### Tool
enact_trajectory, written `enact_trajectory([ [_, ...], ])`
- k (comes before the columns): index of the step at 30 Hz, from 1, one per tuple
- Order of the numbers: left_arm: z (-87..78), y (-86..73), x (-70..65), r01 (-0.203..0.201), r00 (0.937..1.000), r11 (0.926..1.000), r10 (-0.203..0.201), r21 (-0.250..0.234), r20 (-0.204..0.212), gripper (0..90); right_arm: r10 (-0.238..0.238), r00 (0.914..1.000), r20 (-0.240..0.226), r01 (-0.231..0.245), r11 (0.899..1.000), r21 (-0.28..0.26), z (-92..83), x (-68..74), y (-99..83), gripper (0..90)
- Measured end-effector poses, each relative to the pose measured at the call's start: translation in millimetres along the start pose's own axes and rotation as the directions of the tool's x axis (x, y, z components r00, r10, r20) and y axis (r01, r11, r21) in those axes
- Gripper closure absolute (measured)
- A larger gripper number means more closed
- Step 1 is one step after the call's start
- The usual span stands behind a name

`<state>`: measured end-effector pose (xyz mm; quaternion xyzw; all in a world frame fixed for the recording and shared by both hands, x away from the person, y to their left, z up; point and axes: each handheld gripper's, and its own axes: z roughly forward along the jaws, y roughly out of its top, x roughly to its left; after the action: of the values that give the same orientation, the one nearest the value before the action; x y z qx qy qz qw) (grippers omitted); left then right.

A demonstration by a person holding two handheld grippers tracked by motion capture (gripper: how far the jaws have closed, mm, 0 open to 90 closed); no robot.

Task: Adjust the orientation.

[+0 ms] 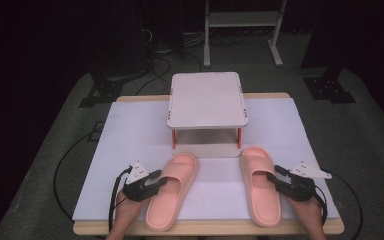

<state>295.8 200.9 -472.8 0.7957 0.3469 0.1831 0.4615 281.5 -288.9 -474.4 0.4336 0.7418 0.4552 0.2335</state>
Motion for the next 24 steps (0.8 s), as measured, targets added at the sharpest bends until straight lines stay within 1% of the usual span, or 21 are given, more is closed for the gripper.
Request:
enact_trajectory([
  [1,0.0,0.0,0.0,0.0,1.0,1.0,0.0,0.0,0.0,62.4,0.0,1.0,0.0,0.0,1.0,0.0,0.0,0.0,0.0,55.1],
  [2,-0.3,0.0,-0.1,0.0,1.0,1.0,0.0,-0.001,-0.002,63.2,-0.003,1.0,0.009,0.003,1.0,-0.002,-0.7,0.6,0.1,58.1],
  [3,-0.8,-0.2,0.4,-0.002,1.0,1.0,0.002,-0.004,-0.004,63.2,-0.003,1.0,0.009,0.003,1.0,-0.002,-0.7,0.6,0.1,58.1],
  [4,-1.5,-0.9,1.5,0.009,1.0,0.9999,-0.009,-0.013,-0.001,64.9,-0.004,0.9998,0.022,0.004,1.0,-0.007,-1.0,0.0,0.1,60.5],
  [10,-3.3,-1.5,2.5,0.014,0.9999,0.9996,-0.014,-0.024,-0.005,68.9,0.004,0.9995,0.031,-0.004,1.0,-0.002,-2.3,-2.0,-0.2,65.2],
  [13,-4.2,-1.8,3.1,0.025,0.9997,0.9993,-0.025,-0.028,-0.006,70.6,0.003,0.9996,0.027,-0.003,1.0,-0.001,-2.6,-1.9,-0.3,67.4],
  [15,-4.9,-2.4,4.0,0.025,0.9997,0.9993,-0.025,-0.029,-0.003,71.8,0.0,0.9996,0.026,0.0,1.0,-0.002,-2.7,-1.6,-0.4,68.3],
  [17,-5.0,-2.5,4.0,0.03,0.9995,0.9991,-0.03,-0.03,-0.004,72.3,-0.006,0.9997,0.024,0.007,1.0,-0.003,-3.2,-1.3,-0.5,71.5],
  [20,-5.4,-2.3,3.3,0.019,0.9998,0.9994,-0.019,-0.03,-0.003,73.3,-0.009,0.9993,0.035,0.01,1.0,-0.005,-4.6,-1.7,-0.9,75.4],
  [24,-7.3,-1.5,3.4,0.022,0.9998,0.9991,-0.022,-0.037,0.001,74.9,0.001,0.9996,0.028,-0.001,1.0,-0.006,-6.3,-4.0,-1.4,78.5],
])
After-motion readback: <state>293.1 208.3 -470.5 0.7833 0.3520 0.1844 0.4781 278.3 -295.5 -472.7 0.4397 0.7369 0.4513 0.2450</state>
